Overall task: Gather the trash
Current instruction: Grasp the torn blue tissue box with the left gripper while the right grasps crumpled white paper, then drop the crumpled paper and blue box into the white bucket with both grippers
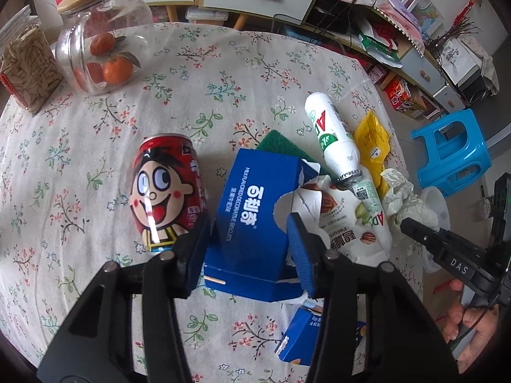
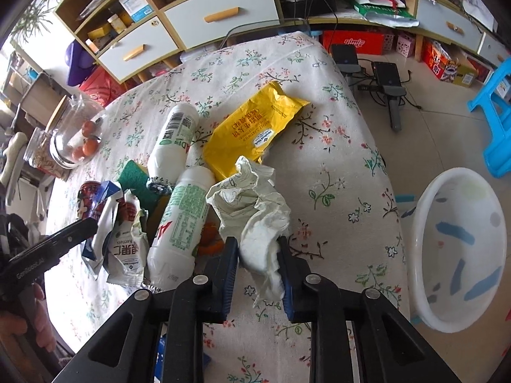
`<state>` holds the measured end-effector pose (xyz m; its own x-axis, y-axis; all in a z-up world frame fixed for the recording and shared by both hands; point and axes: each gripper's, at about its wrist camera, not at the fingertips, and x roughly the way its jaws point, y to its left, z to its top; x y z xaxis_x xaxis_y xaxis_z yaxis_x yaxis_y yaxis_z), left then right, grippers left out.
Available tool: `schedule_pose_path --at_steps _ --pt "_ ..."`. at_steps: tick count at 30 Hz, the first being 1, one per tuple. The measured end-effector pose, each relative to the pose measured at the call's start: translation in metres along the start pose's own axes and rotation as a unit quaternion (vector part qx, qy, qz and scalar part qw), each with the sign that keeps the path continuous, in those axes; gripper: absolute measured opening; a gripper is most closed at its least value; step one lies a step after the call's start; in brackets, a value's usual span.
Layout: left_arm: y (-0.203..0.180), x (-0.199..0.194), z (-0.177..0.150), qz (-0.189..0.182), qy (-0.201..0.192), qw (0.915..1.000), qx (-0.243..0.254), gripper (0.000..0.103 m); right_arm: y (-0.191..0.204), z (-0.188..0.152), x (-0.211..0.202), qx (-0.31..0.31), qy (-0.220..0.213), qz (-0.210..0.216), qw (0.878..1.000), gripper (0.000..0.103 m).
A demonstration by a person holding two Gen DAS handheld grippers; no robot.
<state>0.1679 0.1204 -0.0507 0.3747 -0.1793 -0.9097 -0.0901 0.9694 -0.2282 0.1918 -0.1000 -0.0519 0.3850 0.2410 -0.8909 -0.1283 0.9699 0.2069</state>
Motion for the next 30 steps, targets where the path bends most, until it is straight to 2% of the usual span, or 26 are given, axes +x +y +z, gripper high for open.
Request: schedule_pose_path --at_steps 7,18,30 --pt "-0.004 -0.006 -0.003 0.004 -0.014 0.9999 0.002 0.050 0.004 -0.004 -0.019 -0.015 -0.025 0.001 1.000 0.022" --pt "-0.021 -0.029 -0.008 -0.023 -0.052 0.9983 0.014 0.050 -0.010 -0.009 -0.049 -0.010 -0.058 0.005 0.998 0.022" --pt "-0.069 -0.023 -0.010 -0.047 -0.061 0.9956 0.053 0.050 -0.088 -0.023 -0.080 0.053 -0.072 -0.025 0.996 0.022"
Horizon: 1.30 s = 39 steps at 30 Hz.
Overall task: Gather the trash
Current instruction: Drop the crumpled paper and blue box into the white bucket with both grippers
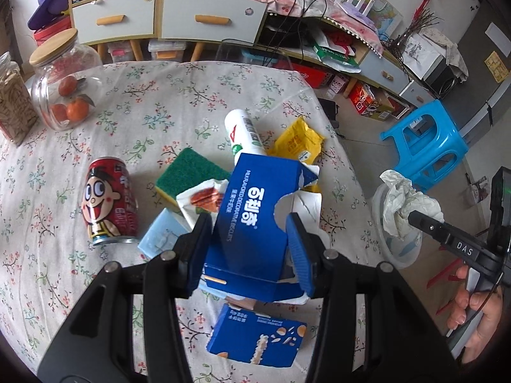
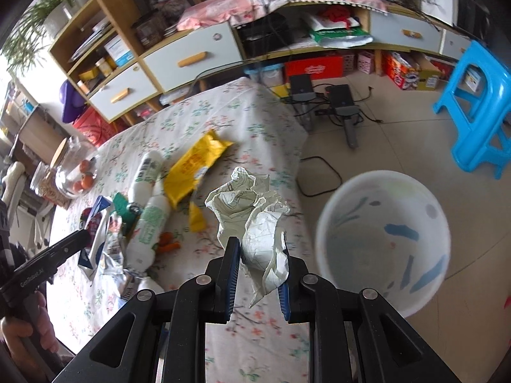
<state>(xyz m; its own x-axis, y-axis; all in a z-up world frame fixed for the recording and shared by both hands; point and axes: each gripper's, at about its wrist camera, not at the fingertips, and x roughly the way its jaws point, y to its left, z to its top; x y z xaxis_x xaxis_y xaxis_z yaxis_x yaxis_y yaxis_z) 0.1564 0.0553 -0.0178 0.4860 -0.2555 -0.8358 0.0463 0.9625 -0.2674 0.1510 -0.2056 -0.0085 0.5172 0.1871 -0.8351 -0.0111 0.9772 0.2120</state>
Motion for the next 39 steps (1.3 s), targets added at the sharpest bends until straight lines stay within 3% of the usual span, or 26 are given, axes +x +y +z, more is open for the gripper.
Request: schedule_pose_path --at_steps 15,18,22,39 --pt "-0.088 0.020 -0.003 -0.026 0.015 0.9972 0.068 0.050 -0.121 -0.004 -0.010 0.112 0.009 -0.048 0.993 0.023" --pt "-0.111 0.027 -0.002 -0.028 0.017 0.9957 0.087 0.050 -0.132 -0.007 -0.014 0.129 0.010 -0.051 0.990 0.029" --pt "-0.139 0.036 -0.001 -0.032 0.020 0.9927 0.115 0.050 -0.143 -0.012 -0.030 0.136 -0.004 -0.059 0.989 0.063" --pt "-0.236 0.079 -0.017 -0.051 0.024 0.9785 0.198 0.050 -0.202 -0.056 -0.090 0.121 -0.047 -0.114 0.985 0.068"
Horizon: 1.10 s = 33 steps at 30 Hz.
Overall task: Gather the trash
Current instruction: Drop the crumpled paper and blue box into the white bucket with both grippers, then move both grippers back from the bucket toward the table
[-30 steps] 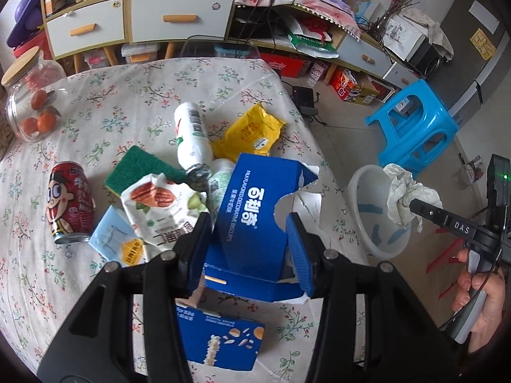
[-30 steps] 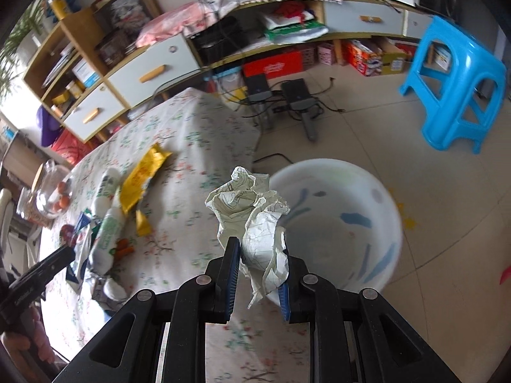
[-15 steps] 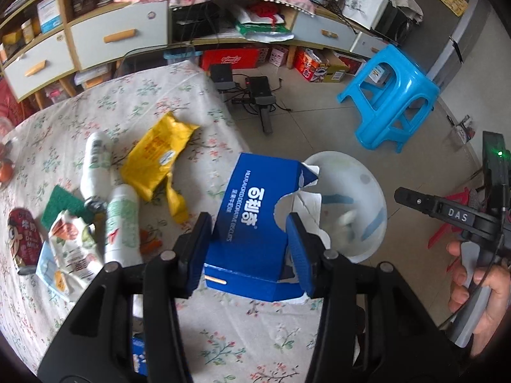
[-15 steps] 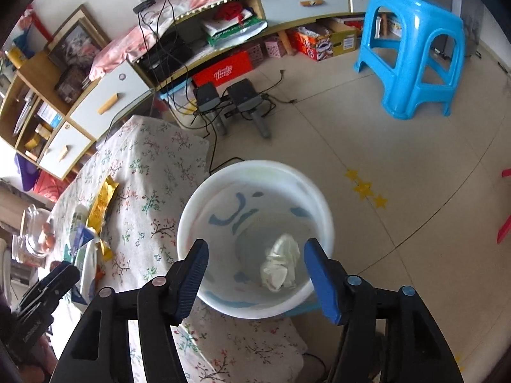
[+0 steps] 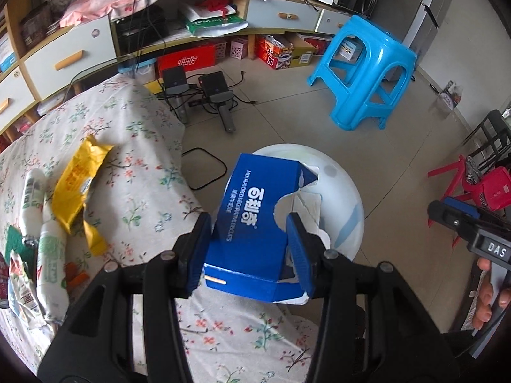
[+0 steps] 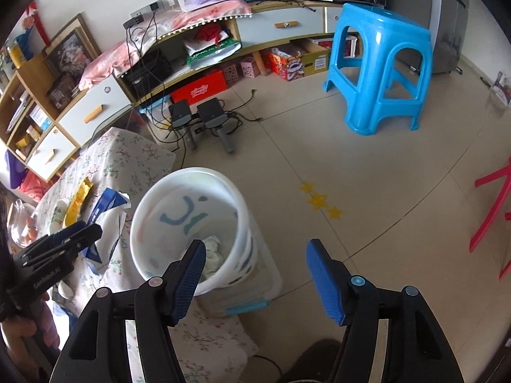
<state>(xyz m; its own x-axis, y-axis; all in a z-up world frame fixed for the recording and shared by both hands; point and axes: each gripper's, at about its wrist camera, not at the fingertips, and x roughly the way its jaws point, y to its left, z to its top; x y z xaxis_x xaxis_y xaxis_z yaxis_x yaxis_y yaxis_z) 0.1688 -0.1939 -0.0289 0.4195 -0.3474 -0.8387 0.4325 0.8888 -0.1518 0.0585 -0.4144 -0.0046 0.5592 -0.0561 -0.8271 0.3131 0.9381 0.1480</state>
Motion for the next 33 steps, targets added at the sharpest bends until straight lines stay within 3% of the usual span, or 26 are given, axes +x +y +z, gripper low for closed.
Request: schedule_pose_path --at_steps 3,5,6,8,15,20,27,33 --pt "-0.007 0.004 0.003 -0.004 -0.005 1.0000 0.002 0.050 -0.009 0.000 -0.003 0.007 -0.002 0.001 1.000 0.069" --pt "-0.010 0.003 0.006 -0.028 -0.020 0.9994 0.001 0.052 -0.009 0.000 -0.004 0.008 -0.002 0.003 1.000 0.070" --pt "-0.011 0.002 0.007 -0.033 -0.027 0.9991 0.006 0.057 -0.009 0.001 -0.005 0.008 -0.003 0.005 1.000 0.070" --pt "-0.013 0.001 0.010 -0.013 -0.031 0.9994 0.008 0.088 -0.006 0.002 -0.007 0.007 -0.006 0.008 1.000 0.071" --pt "-0.006 -0.016 0.007 0.026 -0.040 0.9989 0.006 0.090 0.012 0.003 -0.011 -0.013 -0.019 0.009 1.000 0.074" --pt "0.010 -0.028 -0.004 0.058 -0.051 0.9969 0.012 0.097 0.029 0.000 -0.013 -0.035 -0.024 0.009 0.999 0.075" --pt "0.034 -0.051 -0.022 0.083 -0.057 0.9949 0.002 0.100 0.055 -0.008 -0.023 -0.065 -0.043 0.007 0.997 0.076" --pt "0.060 -0.073 -0.039 0.099 -0.062 0.9930 -0.015 0.101 0.082 -0.017 -0.034 -0.084 -0.071 0.014 0.994 0.083"
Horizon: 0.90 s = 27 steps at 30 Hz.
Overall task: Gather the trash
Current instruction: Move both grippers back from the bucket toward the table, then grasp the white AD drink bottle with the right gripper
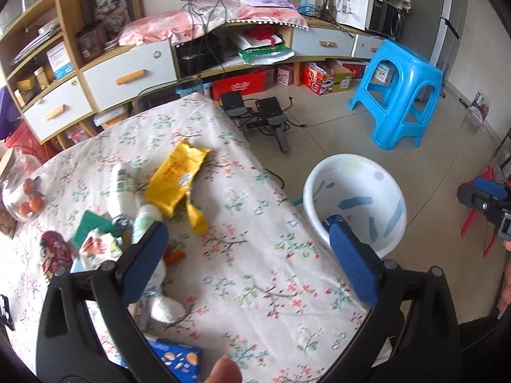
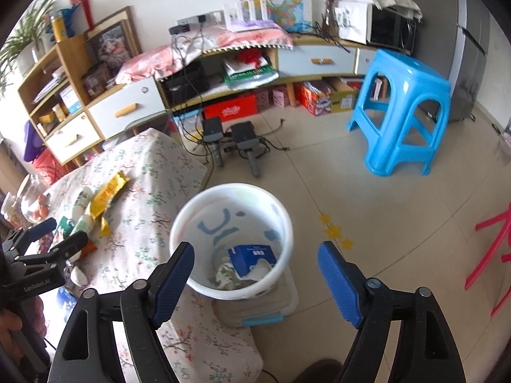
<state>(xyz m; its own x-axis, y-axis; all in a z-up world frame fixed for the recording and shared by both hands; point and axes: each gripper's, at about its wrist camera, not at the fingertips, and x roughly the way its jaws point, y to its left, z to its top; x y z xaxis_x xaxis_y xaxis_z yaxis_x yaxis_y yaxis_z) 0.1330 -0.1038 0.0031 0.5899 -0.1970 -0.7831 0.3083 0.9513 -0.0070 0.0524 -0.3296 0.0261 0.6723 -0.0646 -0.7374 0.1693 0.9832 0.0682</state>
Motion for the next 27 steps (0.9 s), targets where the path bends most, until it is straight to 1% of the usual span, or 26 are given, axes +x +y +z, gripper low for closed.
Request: schedule_pose_path --at_steps 6,11,13,17,20,24,27 --pt "0.036 -0.015 -0.017 0.011 0.002 0.9995 -0.031 0.101 0.032 -0.002 0.004 -0.019 0.001 0.012 1.000 0.084" --pt "0.073 -0.023 -0.037 0.031 0.002 0.9976 -0.062 0.101 0.061 -0.005 0.010 -0.040 0.003 0.024 0.999 0.084" --pt "0.090 -0.024 -0.046 0.037 0.012 0.9961 -0.079 0.101 0.075 -0.007 0.014 -0.053 0.008 0.026 0.998 0.084" --pt "0.122 -0.027 -0.062 0.043 0.019 0.9930 -0.109 0.101 0.101 -0.010 0.023 -0.078 0.020 0.031 0.996 0.084" --pt "0.142 -0.021 -0.072 0.046 0.039 0.9906 -0.123 0.101 0.122 -0.011 0.026 -0.093 0.025 0.040 0.995 0.084" --pt "0.169 -0.015 -0.076 0.039 0.050 0.9842 -0.165 0.101 0.146 -0.013 0.033 -0.107 0.029 0.047 0.993 0.084" --pt "0.177 -0.010 -0.075 0.022 0.052 0.9809 -0.186 0.100 0.160 -0.012 0.040 -0.115 0.035 0.050 0.992 0.084"
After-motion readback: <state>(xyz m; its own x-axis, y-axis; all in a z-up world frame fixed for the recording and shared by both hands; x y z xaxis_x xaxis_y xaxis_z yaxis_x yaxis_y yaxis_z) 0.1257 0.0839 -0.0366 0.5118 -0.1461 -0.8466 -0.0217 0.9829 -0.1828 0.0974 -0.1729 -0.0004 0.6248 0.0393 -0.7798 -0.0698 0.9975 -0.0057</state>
